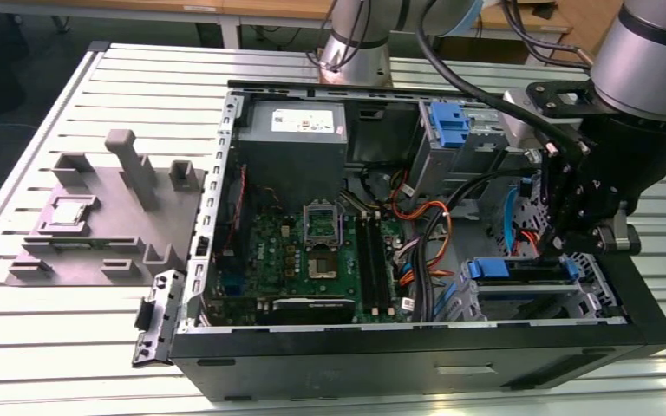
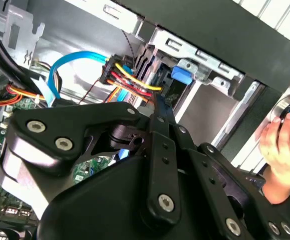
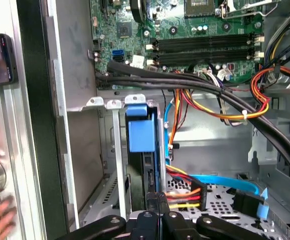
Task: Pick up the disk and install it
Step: 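Insert the second disk wire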
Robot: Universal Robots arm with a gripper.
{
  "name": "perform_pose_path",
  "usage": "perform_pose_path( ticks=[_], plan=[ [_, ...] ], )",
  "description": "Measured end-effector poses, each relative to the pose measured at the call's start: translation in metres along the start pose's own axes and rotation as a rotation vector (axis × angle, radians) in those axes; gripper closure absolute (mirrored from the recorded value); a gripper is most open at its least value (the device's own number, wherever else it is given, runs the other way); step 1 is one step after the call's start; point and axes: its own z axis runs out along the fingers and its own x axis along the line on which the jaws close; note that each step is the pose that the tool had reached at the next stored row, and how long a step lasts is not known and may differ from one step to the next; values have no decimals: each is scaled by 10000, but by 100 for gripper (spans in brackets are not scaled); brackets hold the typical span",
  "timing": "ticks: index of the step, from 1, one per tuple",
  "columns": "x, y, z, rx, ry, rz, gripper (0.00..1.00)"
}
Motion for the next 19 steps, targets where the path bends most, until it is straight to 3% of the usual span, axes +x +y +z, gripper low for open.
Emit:
perform_pose_path(
  ticks=[4, 8, 13, 16, 19],
  plan=[
    [7, 78, -8, -1, -6, 2, 90],
    [7, 93, -10, -21, -30, 1, 90],
    [8, 93, -16, -311, -155, 16, 90],
    [7, 92, -27, -445, -181, 31, 90],
    [-16, 91, -47, -518, -174, 45, 90]
  ],
)
